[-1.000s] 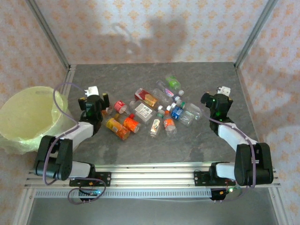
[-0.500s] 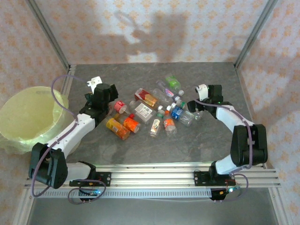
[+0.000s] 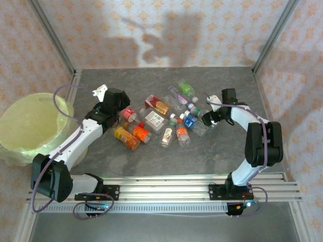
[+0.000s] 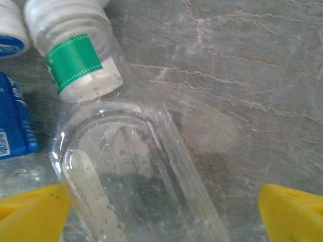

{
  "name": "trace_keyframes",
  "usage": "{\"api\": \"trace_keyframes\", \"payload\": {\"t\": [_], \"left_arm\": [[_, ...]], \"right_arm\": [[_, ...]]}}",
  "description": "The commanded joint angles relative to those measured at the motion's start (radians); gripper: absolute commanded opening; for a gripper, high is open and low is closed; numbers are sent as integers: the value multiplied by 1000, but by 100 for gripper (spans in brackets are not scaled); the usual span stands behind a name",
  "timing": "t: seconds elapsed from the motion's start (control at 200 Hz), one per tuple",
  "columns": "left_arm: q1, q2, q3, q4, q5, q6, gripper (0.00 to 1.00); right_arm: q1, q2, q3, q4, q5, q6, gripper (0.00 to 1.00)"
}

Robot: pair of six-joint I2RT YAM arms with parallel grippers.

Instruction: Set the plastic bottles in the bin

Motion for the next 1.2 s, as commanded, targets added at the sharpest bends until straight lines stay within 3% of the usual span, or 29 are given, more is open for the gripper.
{"api": "trace_keyframes", "payload": {"t": [0.0,0.08,0.445,0.505,0.611,0.706,0.871,0.986,1.191], "left_arm": [[-5,16,32,-14,55,-14,100],[-10,43,39,24,94,-20,100],[-100,171,150,59,149,21,100],[-111,169,147,75,145,32,100],[-118,173,157,83,161,44,100],[-125,175,162,123,223,64,100],[-147,188,153,261,364,45,100],[-176,240,159,394,480,-29,100],[-233,307,201,557,585,-104,100]], "right_arm": [[-22,10,-5,-19,53,-17,93],[-27,16,-4,-43,30,-24,88],[-12,33,-43,43,44,-120,89],[-12,22,-64,62,57,-134,86],[-14,-2,-86,76,75,-157,70],[-7,-58,-98,64,74,-164,68],[17,-214,-129,130,131,-91,54],[22,-264,-106,151,135,-5,52],[57,-410,-211,409,-46,249,49]]}}
